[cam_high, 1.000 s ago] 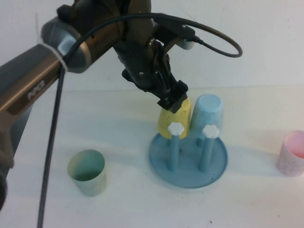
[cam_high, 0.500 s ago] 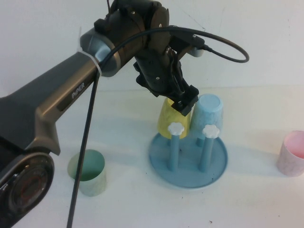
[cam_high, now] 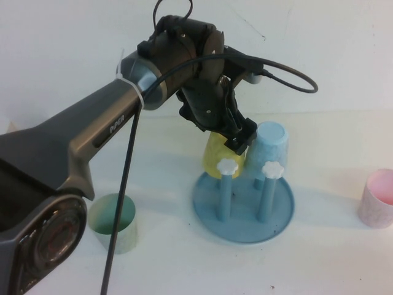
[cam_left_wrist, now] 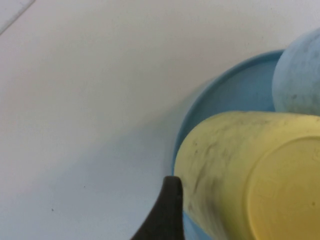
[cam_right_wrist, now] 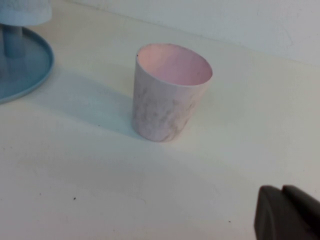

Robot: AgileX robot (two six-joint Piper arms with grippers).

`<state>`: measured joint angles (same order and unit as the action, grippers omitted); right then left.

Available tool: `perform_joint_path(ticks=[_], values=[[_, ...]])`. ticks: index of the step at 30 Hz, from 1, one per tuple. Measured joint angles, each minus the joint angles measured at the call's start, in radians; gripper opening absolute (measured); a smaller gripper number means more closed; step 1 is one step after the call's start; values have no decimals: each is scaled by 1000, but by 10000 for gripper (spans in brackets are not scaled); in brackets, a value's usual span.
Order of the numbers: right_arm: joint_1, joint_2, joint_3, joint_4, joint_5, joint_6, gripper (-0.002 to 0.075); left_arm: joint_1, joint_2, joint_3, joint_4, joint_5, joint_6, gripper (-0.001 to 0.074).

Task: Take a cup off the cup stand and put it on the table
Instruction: Pick up the cup from the rack, then hand over the cup

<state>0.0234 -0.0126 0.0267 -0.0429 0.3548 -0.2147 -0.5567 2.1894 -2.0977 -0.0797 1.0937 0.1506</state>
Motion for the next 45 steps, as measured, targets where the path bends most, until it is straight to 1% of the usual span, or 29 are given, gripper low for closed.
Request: perform_joint_path(ticks=[5, 7, 11, 18, 23, 28, 34, 40, 45], values=[[0, 0, 0, 0, 0, 0, -2, 0, 12, -1, -4, 0, 0, 692], [0, 0, 0, 0, 0, 0, -2, 0, 14, -1, -6, 0, 0, 675], [0, 0, 0, 0, 0, 0, -2, 0, 15, -1, -8, 0, 0, 552], [0, 0, 0, 0, 0, 0, -2, 0, 15, -18, -3, 11, 0, 554], [0, 0, 0, 0, 0, 0, -2, -2, -1, -113, 10, 85, 0, 554], [0, 0, 0, 0, 0, 0, -2, -2, -74, -187, 15, 136, 0, 554], [0, 0, 0, 0, 0, 0, -2, 0, -196, -200, 14, 161, 0, 554], [0, 0, 0, 0, 0, 4, -2, 0, -238, -205, -17, 165, -4, 554], [0, 0, 0, 0, 0, 4, -2, 0, -238, -186, -37, 170, -95, 554]])
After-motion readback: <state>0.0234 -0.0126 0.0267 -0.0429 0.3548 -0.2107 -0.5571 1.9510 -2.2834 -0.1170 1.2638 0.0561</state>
